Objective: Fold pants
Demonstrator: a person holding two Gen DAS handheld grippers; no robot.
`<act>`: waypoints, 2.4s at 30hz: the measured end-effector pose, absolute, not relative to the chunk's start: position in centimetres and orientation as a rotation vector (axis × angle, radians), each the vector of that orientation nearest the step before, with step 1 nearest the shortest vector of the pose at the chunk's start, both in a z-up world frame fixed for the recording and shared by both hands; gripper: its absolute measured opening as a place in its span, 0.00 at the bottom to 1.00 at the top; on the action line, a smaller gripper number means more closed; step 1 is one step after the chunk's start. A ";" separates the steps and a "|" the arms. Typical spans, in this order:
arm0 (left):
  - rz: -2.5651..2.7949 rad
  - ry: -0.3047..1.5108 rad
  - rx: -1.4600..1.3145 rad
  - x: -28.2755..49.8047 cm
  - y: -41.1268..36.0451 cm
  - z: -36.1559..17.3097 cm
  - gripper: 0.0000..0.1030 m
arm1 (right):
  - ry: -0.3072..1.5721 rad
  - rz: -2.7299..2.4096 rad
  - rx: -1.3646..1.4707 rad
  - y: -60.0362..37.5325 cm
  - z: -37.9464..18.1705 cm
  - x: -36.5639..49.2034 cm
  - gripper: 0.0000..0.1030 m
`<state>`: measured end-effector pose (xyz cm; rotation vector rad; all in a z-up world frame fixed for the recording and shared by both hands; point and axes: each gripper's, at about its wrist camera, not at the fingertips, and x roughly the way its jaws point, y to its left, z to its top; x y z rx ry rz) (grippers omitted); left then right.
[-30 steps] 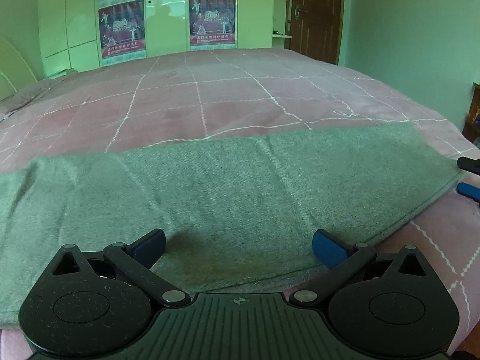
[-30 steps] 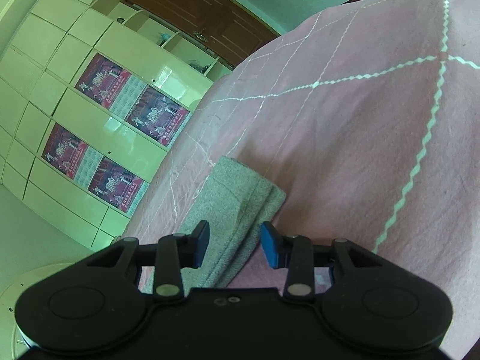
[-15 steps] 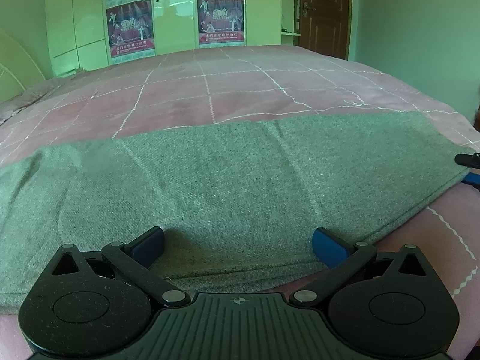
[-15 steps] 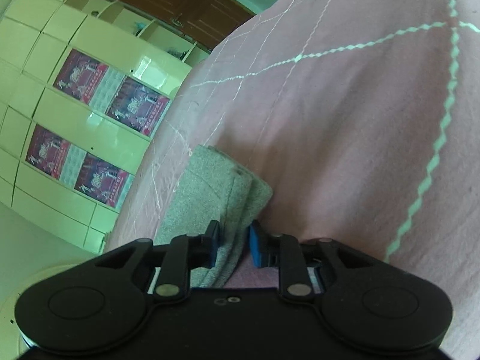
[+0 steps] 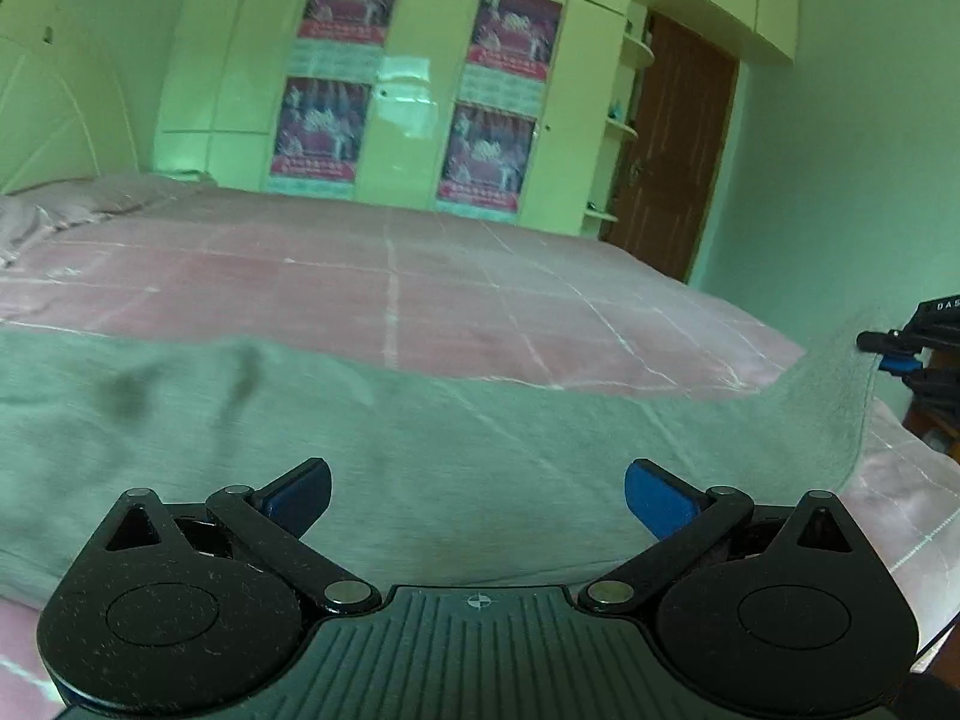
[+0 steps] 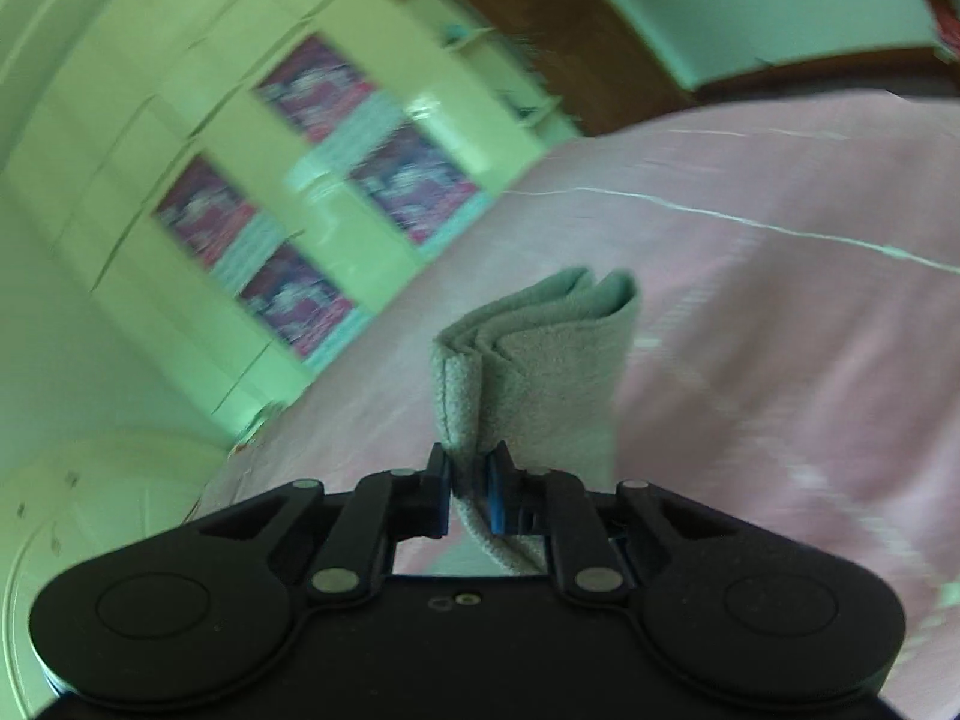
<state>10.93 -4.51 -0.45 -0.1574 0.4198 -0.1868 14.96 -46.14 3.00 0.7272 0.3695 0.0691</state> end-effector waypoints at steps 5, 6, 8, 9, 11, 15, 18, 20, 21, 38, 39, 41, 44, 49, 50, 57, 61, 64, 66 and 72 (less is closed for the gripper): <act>0.052 0.389 -0.224 7.7 9.1 -0.4 1.00 | 0.360 0.238 0.546 -33.8 6.8 17.8 0.04; 0.098 0.379 -0.239 7.1 11.1 -0.6 1.00 | 0.367 0.281 0.501 -30.8 7.0 18.1 0.04; 0.166 0.372 -0.261 6.3 14.1 -1.0 1.00 | 0.403 0.355 0.408 -25.1 6.2 18.4 0.08; 0.181 0.370 -0.272 6.0 15.0 -1.3 1.00 | 0.423 0.384 0.340 -21.9 5.1 18.3 0.11; 0.188 0.372 -0.297 5.7 16.3 -2.2 1.00 | 0.537 0.449 0.120 -15.9 1.7 17.9 0.39; 0.169 0.374 -0.312 5.6 16.9 -3.4 1.00 | 0.580 0.524 0.111 -15.0 0.2 14.4 0.14; 0.119 0.394 -0.326 6.1 16.7 -4.0 1.00 | 0.578 0.476 0.144 -18.4 1.4 14.5 0.15; 0.050 0.386 -0.320 7.1 15.0 -3.8 1.00 | 0.538 0.401 0.221 -21.3 2.4 14.5 0.20; 0.016 0.381 -0.308 7.9 13.8 -3.5 1.00 | 0.521 0.350 0.282 -23.6 2.5 14.4 0.21; -0.075 0.608 -0.100 16.7 2.1 -5.3 1.00 | 0.567 0.082 0.914 -38.7 -6.4 14.0 0.40; -0.067 0.571 -0.117 15.5 3.0 -4.7 1.00 | 0.563 0.089 0.915 -38.7 -6.4 13.9 0.41; -0.020 0.534 -0.153 13.4 5.4 -3.7 1.00 | 0.557 0.106 0.900 -38.6 -6.5 13.8 0.42; 0.070 0.493 -0.230 10.0 11.3 -2.6 1.00 | 0.532 0.103 0.865 -38.7 -6.1 13.1 0.42; 0.190 0.495 -0.460 7.9 21.0 -3.7 1.00 | 0.497 0.071 0.794 -38.2 -5.0 12.6 0.44; 0.195 0.511 -0.516 8.4 22.5 -4.4 1.00 | 0.504 0.065 0.783 -38.0 -4.9 12.6 0.45; 0.141 0.508 -0.669 13.4 27.2 -9.4 1.00 | 0.489 0.075 0.638 -36.1 -3.0 11.8 0.48; 0.081 0.450 -0.794 14.8 29.4 -10.6 1.00 | 0.497 0.087 0.591 -34.8 -2.5 11.8 0.49; 0.071 0.398 -0.895 14.6 30.5 -11.4 0.79 | 0.505 0.065 0.512 -33.1 -1.7 12.0 0.55; 0.102 0.450 -0.922 14.8 31.3 -12.2 0.30 | 0.495 0.077 0.426 -31.3 -1.0 12.4 0.62; 0.053 0.366 -0.890 14.5 30.6 -11.6 0.30 | 0.454 0.238 0.169 -23.0 0.3 13.3 0.53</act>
